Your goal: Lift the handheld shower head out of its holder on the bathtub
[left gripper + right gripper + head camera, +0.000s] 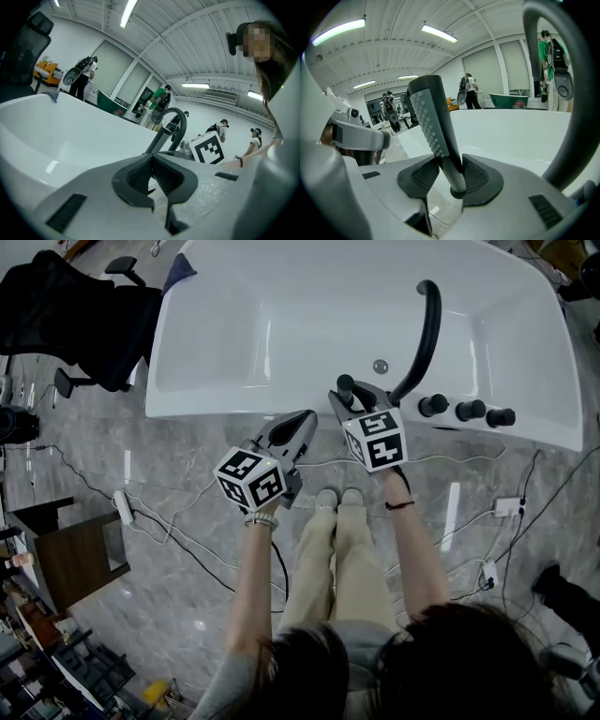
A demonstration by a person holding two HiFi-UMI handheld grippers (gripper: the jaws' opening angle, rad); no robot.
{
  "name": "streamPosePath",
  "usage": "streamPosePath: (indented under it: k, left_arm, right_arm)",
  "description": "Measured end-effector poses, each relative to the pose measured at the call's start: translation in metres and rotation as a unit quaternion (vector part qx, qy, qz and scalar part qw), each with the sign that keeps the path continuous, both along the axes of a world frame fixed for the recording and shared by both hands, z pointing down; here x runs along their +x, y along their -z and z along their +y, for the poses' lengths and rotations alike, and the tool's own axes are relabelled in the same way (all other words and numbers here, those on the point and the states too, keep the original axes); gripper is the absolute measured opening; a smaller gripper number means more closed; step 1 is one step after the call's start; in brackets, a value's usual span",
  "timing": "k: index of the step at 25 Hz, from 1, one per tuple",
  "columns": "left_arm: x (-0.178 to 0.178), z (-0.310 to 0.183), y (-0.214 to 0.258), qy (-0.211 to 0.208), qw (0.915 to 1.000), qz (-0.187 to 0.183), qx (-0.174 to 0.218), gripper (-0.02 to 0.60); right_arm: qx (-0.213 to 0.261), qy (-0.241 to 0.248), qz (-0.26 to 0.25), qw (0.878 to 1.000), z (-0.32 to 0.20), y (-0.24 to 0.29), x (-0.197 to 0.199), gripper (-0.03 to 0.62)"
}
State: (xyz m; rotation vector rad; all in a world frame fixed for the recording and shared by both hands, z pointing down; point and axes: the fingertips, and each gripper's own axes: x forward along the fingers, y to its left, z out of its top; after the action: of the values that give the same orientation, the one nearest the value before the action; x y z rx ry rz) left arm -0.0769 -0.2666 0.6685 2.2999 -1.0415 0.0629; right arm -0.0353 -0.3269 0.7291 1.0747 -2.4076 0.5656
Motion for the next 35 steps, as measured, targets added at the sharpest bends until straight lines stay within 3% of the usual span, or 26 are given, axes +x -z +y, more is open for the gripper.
streamPosePath:
  k: [10, 35]
  left_arm:
    - [0.011, -0.006, 0.013, -0.004, 1.0000, 0.003, 0.003, 0.005]
    - [0.014, -0.025, 0.118, 0.007, 0.9984, 0.015, 0.054, 0.005]
  right_arm:
    - [-0.004, -0.026, 0.008, 1.000, 0.003, 0.014, 0.007, 0.138]
    - [0.057, -0.012, -0.005, 0.998, -0.005, 0.150, 0.017, 0.133]
